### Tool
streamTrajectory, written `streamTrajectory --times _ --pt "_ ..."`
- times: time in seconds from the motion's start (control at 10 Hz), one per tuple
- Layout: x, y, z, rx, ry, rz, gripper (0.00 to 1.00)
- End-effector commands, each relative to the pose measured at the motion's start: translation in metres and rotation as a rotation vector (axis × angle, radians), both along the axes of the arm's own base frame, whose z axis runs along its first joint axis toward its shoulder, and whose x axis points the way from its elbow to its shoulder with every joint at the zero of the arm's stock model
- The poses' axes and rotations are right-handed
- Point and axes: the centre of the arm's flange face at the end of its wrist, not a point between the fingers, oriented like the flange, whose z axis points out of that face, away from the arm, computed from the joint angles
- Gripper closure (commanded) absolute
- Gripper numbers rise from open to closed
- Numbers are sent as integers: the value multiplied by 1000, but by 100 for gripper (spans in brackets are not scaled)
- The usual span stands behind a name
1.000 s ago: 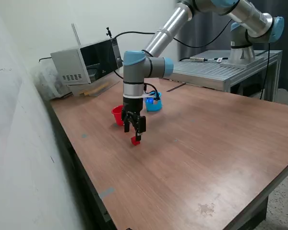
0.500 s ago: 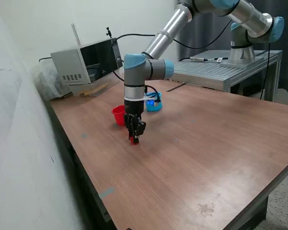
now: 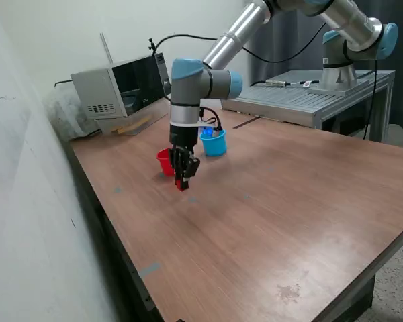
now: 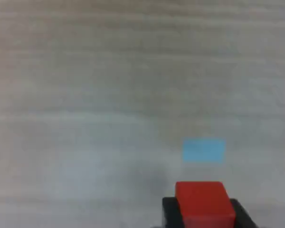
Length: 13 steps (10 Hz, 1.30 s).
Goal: Place red objects in the red bin, and blue objects in the blue bin.
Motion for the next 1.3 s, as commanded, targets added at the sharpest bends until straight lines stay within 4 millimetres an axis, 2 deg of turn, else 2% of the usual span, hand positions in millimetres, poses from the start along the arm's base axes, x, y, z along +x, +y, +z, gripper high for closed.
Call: streamTrajectory --times 0.0,0.1,0.2,0.3,0.4,0.5,0.7,0.8,0.9,1.2 --pt "15 -2 82 3 76 1 100" --pt "23 -2 106 4 96 3 100" --pt "28 -1 116 4 101 1 100" --pt "29 9 114 5 95 -9 100" --pt "27 45 110 18 77 -58 100" --pt "28 93 101 20 54 -120 100" --pt "31 155 94 19 41 -198 100" --pt "33 178 88 19 31 -226 100" --pt "36 190 81 17 18 -238 100" --pt "45 187 65 11 -17 -234 100"
